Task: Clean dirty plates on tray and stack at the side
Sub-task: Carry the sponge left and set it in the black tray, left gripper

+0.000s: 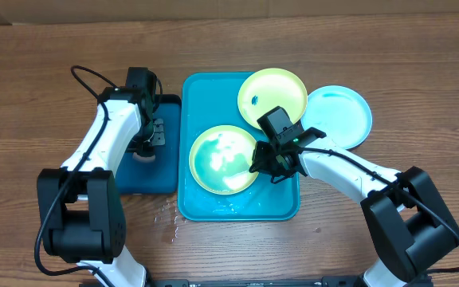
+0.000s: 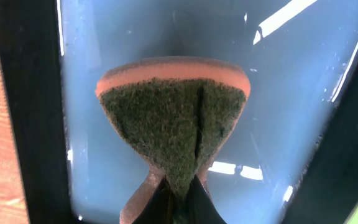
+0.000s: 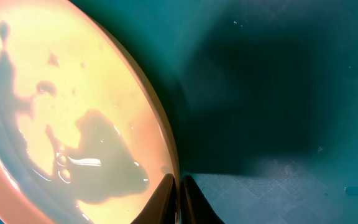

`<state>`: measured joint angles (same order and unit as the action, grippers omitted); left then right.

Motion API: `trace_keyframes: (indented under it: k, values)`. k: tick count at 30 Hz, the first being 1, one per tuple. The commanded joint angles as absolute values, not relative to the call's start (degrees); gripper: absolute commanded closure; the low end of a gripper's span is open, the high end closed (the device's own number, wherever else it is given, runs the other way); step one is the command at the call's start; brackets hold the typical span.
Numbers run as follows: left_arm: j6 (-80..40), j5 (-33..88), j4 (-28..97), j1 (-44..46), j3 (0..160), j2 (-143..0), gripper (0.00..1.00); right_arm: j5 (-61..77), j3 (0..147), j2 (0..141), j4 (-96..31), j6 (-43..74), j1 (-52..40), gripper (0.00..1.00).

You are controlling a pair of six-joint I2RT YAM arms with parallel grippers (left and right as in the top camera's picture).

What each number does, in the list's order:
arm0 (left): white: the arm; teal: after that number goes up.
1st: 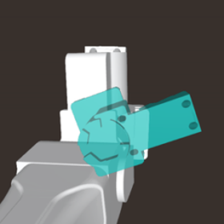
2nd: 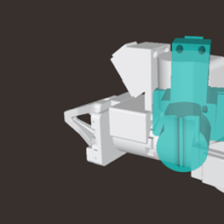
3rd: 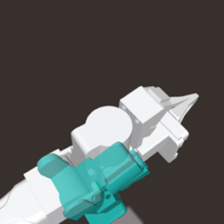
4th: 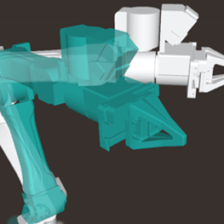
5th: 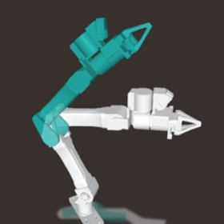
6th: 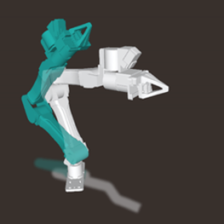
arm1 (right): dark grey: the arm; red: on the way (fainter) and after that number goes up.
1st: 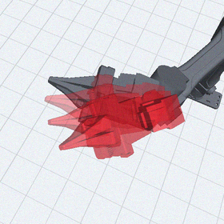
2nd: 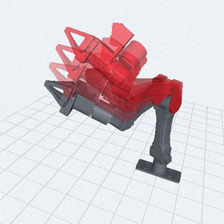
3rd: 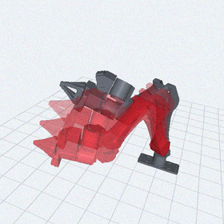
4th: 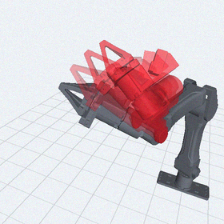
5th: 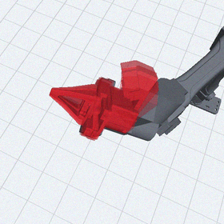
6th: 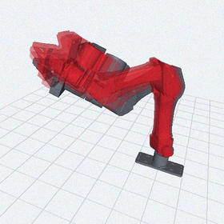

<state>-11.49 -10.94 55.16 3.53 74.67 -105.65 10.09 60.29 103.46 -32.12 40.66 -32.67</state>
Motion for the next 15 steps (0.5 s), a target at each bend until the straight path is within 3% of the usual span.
trace_keyframes:
  k: [1,15]
  values:
    - [-8.86,-10.66,53.52,3.33,72.69,-103.92,0.96,10.15,60.01,103.70,-31.75,40.56,-32.80,0.93]
    - [-2.79,-15.59,47.11,2.74,69.43,-103.92,0.95,10.15,60.01,103.70,-31.75,40.56,-32.80,0.93]
